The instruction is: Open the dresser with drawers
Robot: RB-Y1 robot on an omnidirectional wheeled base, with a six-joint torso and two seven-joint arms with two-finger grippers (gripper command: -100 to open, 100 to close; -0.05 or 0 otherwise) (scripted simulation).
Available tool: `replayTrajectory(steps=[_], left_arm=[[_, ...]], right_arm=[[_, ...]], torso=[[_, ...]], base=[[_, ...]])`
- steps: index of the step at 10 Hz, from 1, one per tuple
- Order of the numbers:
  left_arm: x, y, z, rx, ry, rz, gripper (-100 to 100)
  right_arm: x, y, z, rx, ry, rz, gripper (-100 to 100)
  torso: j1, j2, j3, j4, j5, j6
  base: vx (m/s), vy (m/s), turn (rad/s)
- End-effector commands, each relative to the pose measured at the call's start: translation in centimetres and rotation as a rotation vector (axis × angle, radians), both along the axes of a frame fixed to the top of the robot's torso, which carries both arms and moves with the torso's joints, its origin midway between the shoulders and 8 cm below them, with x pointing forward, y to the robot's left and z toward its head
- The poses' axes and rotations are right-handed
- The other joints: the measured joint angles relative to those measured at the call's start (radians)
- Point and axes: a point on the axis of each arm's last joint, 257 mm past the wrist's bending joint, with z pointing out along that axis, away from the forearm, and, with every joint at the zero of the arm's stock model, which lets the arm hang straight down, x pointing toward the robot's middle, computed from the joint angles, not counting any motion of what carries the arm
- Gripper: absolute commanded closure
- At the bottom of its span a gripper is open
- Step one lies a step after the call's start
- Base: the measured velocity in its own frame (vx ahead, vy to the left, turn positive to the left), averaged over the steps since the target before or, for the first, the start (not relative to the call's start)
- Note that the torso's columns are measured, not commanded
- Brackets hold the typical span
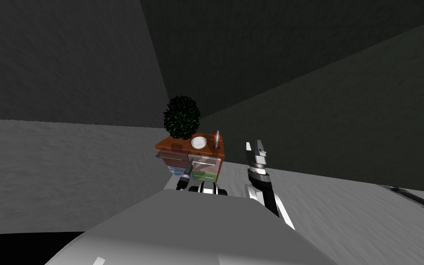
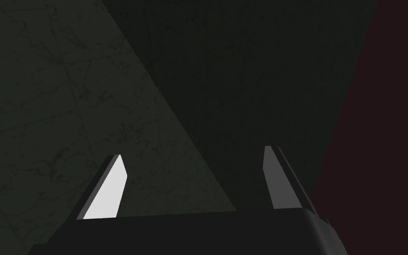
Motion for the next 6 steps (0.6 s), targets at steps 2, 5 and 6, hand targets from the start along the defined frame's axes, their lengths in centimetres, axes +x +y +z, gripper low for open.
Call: replayTrajectory(steps=[2,5,6], left_arm=[[-0.1,0.0,-0.1,0.000,0.002,0.000,100],[-3.6,0.5,-0.5,-0.001,-0.005,-0.002,100],[-4.5,0.6,-0.3,-0.001,-0.014,-0.006,100]], right_arm=[[0.0,0.0,0.0,0.000,0.000,0.000,0],[0.0,0.0,0.0,0.000,0.000,0.000,0],[0.0,0.0,0.0,0.000,0.000,0.000,0]], torso=[[0.000,0.001,0.001,0.000,0.000,0.000],[-0.002,0.003,0.002,0.003,-0.002,0.001],[0.000,0.003,0.002,0.002,-0.002,0.000]], base=[[0.002,-0.003,-0.001],[0.098,-0.015,0.006],[0.112,-0.006,0.002]])
